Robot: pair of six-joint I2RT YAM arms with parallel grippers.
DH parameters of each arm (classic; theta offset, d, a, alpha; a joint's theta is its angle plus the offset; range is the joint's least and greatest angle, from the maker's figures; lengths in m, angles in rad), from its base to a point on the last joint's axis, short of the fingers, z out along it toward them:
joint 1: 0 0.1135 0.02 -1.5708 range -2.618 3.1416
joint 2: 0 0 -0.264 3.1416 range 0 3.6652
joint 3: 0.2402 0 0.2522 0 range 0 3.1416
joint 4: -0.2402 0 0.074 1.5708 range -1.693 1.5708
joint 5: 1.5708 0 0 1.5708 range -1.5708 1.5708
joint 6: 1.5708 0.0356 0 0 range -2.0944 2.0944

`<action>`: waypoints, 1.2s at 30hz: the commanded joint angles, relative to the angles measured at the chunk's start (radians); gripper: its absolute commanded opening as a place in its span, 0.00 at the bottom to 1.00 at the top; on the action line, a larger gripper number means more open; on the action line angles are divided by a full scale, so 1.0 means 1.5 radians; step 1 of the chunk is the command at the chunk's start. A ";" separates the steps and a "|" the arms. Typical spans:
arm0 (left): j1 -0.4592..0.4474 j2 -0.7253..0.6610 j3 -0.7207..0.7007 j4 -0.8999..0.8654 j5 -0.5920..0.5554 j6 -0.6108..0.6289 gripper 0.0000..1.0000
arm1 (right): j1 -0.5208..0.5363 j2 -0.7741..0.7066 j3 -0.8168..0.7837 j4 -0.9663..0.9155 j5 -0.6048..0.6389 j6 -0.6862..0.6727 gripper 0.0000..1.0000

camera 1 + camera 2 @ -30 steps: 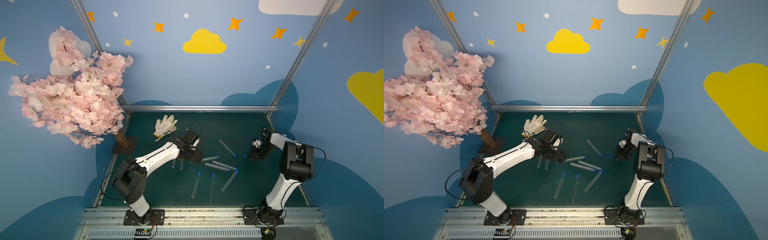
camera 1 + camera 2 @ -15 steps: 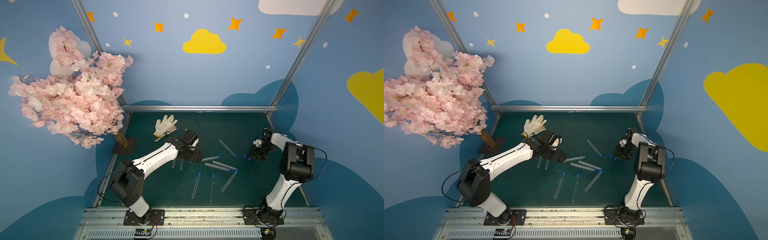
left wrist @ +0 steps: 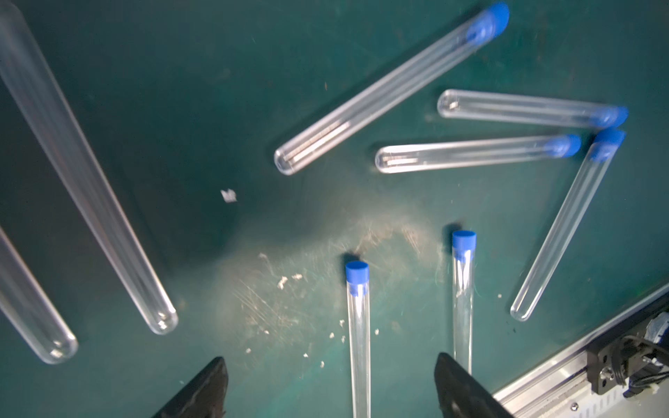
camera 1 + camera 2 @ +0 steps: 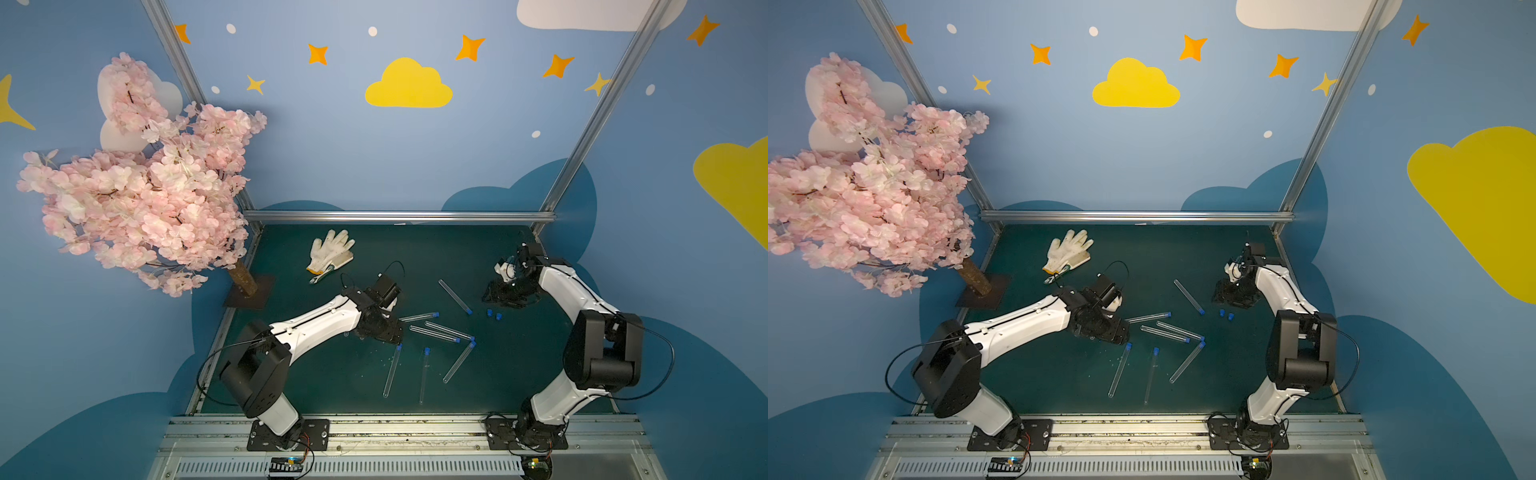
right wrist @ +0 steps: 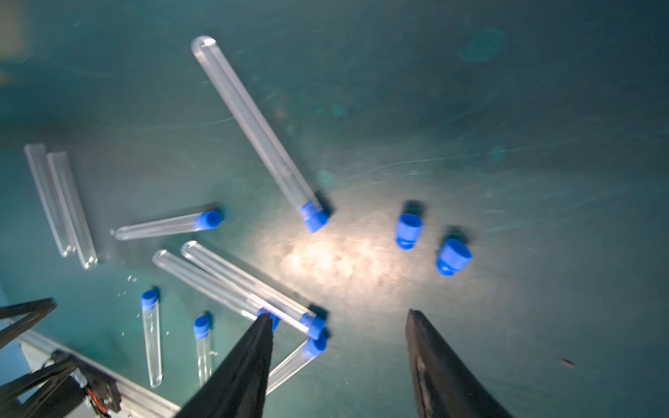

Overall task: Remove stoppers from test tubes
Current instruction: Place the stopper at the center of the board, then pick up the test tube at the center of the board.

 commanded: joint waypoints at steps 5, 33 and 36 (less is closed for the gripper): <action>-0.044 0.051 0.005 -0.030 -0.036 -0.073 0.88 | 0.065 -0.073 -0.016 -0.035 -0.044 -0.022 0.63; -0.153 0.171 0.032 -0.078 -0.111 -0.143 0.51 | 0.104 -0.108 -0.075 0.004 -0.067 0.012 0.75; -0.153 0.175 0.032 -0.080 -0.116 -0.139 0.43 | 0.104 -0.108 -0.072 0.003 -0.065 0.011 0.75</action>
